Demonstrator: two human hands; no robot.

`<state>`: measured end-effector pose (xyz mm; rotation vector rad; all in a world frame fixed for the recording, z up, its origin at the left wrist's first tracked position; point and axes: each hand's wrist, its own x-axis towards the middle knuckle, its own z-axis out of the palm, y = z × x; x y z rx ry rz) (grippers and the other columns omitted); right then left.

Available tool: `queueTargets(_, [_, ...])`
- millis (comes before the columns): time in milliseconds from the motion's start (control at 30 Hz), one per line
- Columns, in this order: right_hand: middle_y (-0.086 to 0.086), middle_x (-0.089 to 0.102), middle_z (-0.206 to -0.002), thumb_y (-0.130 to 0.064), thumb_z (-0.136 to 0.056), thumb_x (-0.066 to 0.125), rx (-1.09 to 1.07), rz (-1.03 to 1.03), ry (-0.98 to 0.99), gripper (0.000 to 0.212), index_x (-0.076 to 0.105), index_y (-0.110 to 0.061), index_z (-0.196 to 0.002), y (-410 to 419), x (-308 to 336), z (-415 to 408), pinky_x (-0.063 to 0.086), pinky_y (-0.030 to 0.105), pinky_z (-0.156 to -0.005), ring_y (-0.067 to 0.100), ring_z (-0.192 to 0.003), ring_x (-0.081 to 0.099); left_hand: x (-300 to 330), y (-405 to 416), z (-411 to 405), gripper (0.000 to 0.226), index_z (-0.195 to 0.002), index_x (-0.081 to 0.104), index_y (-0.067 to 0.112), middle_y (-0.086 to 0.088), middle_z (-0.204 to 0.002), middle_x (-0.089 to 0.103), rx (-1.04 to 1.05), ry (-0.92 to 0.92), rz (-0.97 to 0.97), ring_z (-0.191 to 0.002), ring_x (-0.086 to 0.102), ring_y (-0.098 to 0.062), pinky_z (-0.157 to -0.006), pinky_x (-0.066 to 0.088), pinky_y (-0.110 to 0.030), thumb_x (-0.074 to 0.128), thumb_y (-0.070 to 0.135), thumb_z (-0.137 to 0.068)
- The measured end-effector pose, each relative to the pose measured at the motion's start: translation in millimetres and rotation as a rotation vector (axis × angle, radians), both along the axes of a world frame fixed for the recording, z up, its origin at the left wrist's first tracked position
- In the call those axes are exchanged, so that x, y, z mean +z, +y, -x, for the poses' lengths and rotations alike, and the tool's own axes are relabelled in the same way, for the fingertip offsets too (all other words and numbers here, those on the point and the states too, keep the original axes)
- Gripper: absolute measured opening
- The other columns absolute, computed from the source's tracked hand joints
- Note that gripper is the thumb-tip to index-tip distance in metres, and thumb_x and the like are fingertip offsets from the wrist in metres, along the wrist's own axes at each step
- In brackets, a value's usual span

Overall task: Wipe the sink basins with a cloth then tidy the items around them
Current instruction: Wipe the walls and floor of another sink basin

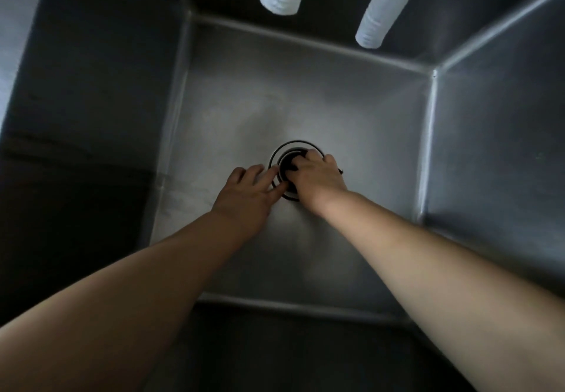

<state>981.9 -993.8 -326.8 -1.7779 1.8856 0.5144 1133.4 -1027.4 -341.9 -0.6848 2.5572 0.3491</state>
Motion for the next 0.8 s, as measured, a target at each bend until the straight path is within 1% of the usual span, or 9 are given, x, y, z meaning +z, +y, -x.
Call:
queueTargets(133, [-0.003, 0.043, -0.133, -0.019, -0.093, 0.048, 0.092, -0.131, 0.091, 0.035, 0.054, -0.025, -0.126, -6, 6, 1, 0.029, 0.035, -0.096, 0.024, -0.122, 0.029, 2, 1, 3, 0.062, -0.150, 0.008, 0.033, -0.004, -0.159, -0.001, 0.003, -0.035, 0.008, -0.143, 0.006, -0.029, -0.112, 0.010, -0.042, 0.038, 0.026, -0.096])
queueTargets(200, [-0.002, 0.044, -0.131, -0.018, -0.091, 0.052, 0.084, -0.135, 0.105, 0.031, 0.058, -0.022, -0.121, -7, 9, -2, 0.029, 0.036, -0.097, 0.024, -0.122, 0.028, 5, 2, 5, 0.064, -0.151, 0.006, 0.033, -0.005, -0.159, -0.002, 0.004, -0.047, 0.000, -0.143, 0.005, -0.029, -0.113, 0.009, -0.042, 0.038, 0.025, -0.096])
queueTargets(267, [0.000, 0.046, -0.127, -0.017, -0.092, 0.052, 0.004, -0.042, 0.062, 0.027, 0.061, -0.019, -0.117, -4, 17, 0, 0.030, 0.035, -0.096, 0.024, -0.118, 0.029, 5, 4, 4, 0.064, -0.151, 0.005, 0.032, -0.005, -0.159, -0.004, 0.010, -0.049, -0.005, -0.144, 0.003, -0.030, -0.113, 0.008, -0.042, 0.037, 0.024, -0.096])
queueTargets(333, [0.001, 0.051, -0.120, -0.018, -0.092, 0.052, -0.063, 0.144, 0.025, 0.022, 0.065, -0.016, -0.109, 6, 22, 8, 0.029, 0.033, -0.089, 0.024, -0.112, 0.031, 4, 5, 3, 0.065, -0.151, 0.004, 0.033, -0.006, -0.159, -0.006, 0.017, -0.049, -0.009, -0.144, 0.002, -0.030, -0.114, 0.007, -0.042, 0.036, 0.023, -0.096])
queueTargets(433, [0.004, 0.059, -0.100, -0.017, -0.085, 0.056, -0.070, 0.341, 0.101, 0.018, 0.072, -0.014, -0.092, 24, 17, 19, 0.024, 0.035, -0.075, 0.026, -0.104, 0.038, 3, 7, 0, 0.067, -0.151, 0.002, 0.032, -0.006, -0.159, -0.008, 0.016, -0.049, -0.004, -0.145, 0.000, -0.030, -0.114, 0.006, -0.043, 0.036, 0.022, -0.095])
queueTargets(500, [0.005, 0.061, -0.096, -0.015, -0.081, 0.055, -0.054, 0.398, 0.143, 0.018, 0.073, -0.014, -0.087, 28, 12, 20, 0.027, 0.036, -0.073, 0.026, -0.100, 0.037, 2, 7, 0, 0.067, -0.151, 0.000, 0.032, -0.007, -0.159, -0.009, 0.019, -0.049, -0.009, -0.145, -0.001, -0.030, -0.114, 0.005, -0.044, 0.037, 0.021, -0.095])
queueTargets(567, [0.006, 0.057, -0.111, -0.016, -0.087, 0.049, 0.056, 0.346, 0.149, 0.024, 0.069, -0.014, -0.101, 25, 9, 15, 0.032, 0.039, -0.079, 0.028, -0.109, 0.038, 3, 7, 0, 0.067, -0.151, -0.003, 0.032, -0.007, -0.159, -0.011, 0.016, -0.064, -0.010, -0.145, -0.003, -0.031, -0.115, 0.004, -0.044, 0.036, 0.023, -0.097])
queueTargets(667, [0.000, 0.036, -0.136, -0.020, -0.095, 0.041, 0.233, 0.123, 0.217, 0.035, 0.053, -0.018, -0.128, 18, -1, 6, 0.030, 0.037, -0.092, 0.029, -0.124, 0.030, 4, 7, 2, 0.068, -0.150, -0.005, 0.033, -0.006, -0.159, -0.012, 0.018, -0.081, -0.016, -0.145, -0.004, -0.030, -0.115, 0.003, -0.044, 0.036, 0.022, -0.097])
queueTargets(800, [0.001, 0.029, -0.142, -0.028, -0.095, 0.043, 0.305, -0.008, 0.364, 0.037, 0.051, -0.022, -0.131, 9, -2, -10, 0.031, 0.040, -0.095, 0.030, -0.127, 0.025, 6, 7, 3, 0.068, -0.150, -0.003, 0.034, -0.005, -0.159, -0.012, 0.017, -0.090, -0.018, -0.145, -0.004, -0.030, -0.115, 0.003, -0.043, 0.037, 0.023, -0.096])
